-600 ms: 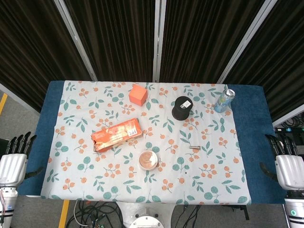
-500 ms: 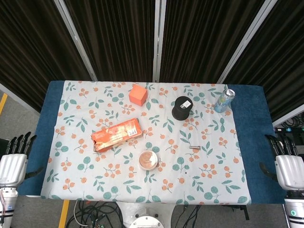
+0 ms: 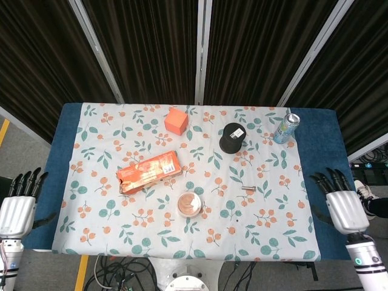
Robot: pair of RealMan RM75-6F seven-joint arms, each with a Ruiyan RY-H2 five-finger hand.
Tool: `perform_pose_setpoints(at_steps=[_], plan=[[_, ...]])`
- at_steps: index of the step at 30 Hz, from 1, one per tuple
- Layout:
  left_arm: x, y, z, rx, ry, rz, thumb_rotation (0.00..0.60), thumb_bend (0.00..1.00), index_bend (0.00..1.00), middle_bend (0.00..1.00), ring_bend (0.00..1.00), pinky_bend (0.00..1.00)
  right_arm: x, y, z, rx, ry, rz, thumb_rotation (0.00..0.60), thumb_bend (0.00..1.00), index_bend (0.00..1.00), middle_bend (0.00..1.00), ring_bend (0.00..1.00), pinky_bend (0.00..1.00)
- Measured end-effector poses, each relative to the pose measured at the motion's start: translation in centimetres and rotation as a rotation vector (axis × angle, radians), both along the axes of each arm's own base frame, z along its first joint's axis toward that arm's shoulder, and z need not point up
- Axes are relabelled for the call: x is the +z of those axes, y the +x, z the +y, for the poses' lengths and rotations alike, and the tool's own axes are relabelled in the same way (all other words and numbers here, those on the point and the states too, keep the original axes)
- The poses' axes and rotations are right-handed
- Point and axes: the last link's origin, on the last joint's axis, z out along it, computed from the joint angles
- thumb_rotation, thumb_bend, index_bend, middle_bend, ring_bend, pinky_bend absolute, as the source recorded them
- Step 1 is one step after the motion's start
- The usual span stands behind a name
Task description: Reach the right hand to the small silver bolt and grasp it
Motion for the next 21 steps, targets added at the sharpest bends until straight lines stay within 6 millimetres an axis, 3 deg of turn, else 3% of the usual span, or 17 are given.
perform_pose_setpoints(at_steps=[11,21], plan=[[0.0,-0.3,-0.2,0.009,-0.008,-0.003,0.6,0.0,0.09,0.01,0.0,0.0,-7.7,5.3,-7.4,0.065,0.194,0.064,0.6,0.26,0.33,0.17,0.0,0.0],[-0.2,-1.1,-0.2,0.026,-0.015,-0.019,0.6,0.0,0.09,0.01,0.0,0.0,-13.9,7.3,-9.8,0.028,0.237,0.094,0.6,0.26,0.43,0.17,0.0,0.0]])
